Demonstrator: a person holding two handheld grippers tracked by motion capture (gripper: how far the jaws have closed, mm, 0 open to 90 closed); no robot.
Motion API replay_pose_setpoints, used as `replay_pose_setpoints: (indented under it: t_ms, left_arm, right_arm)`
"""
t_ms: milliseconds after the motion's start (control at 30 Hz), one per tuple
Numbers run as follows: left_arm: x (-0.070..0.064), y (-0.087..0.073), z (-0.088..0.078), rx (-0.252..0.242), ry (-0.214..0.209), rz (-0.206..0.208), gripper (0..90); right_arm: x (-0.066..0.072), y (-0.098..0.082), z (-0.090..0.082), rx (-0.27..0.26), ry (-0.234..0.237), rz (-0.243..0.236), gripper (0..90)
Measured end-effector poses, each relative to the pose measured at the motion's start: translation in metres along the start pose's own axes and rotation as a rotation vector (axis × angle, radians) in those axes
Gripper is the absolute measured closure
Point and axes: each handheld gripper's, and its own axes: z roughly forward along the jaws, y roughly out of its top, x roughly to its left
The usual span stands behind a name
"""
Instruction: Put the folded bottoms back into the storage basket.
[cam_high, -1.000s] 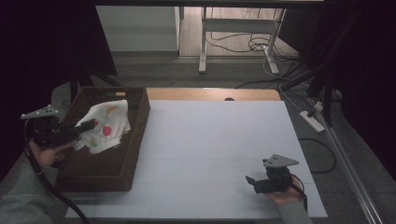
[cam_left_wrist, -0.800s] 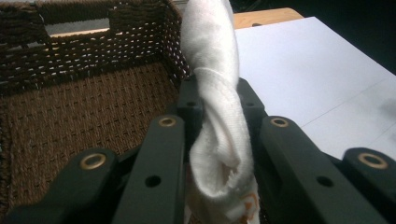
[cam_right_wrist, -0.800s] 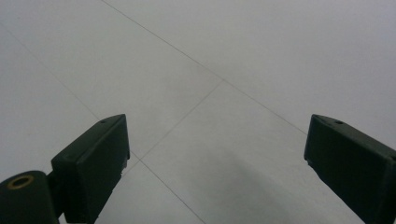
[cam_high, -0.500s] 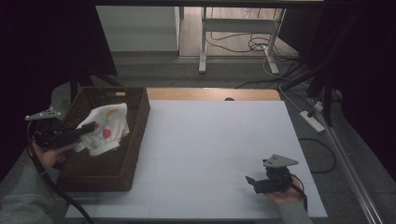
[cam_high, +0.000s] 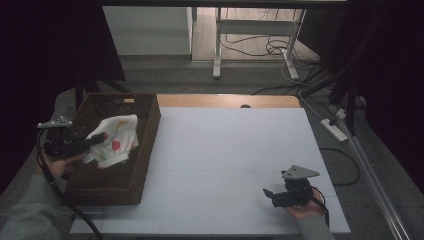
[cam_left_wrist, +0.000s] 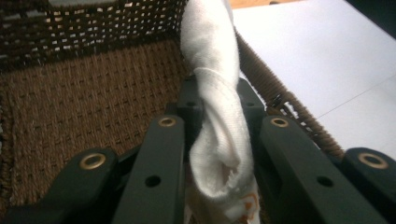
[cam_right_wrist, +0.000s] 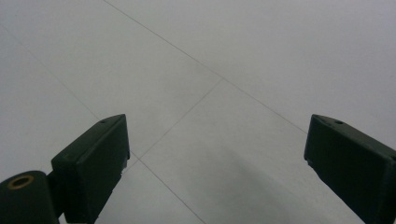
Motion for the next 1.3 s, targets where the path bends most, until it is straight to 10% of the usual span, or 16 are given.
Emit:
replay_pose_setpoints:
  t_ms: [700,1300]
  left_arm:
    - [0.014,-0.006,0.039,0.140,0.010,-0.017,76.3]
    - [0.023,0.003,0.059,0.181,0.140,-0.006,64.7]
  right_arm:
    - [-0.001,0.000,0.000,0.002,-0.001,-0.001,7.1]
    - [-0.001,0.000,0.001,0.011,-0.002,-0.004,7.0]
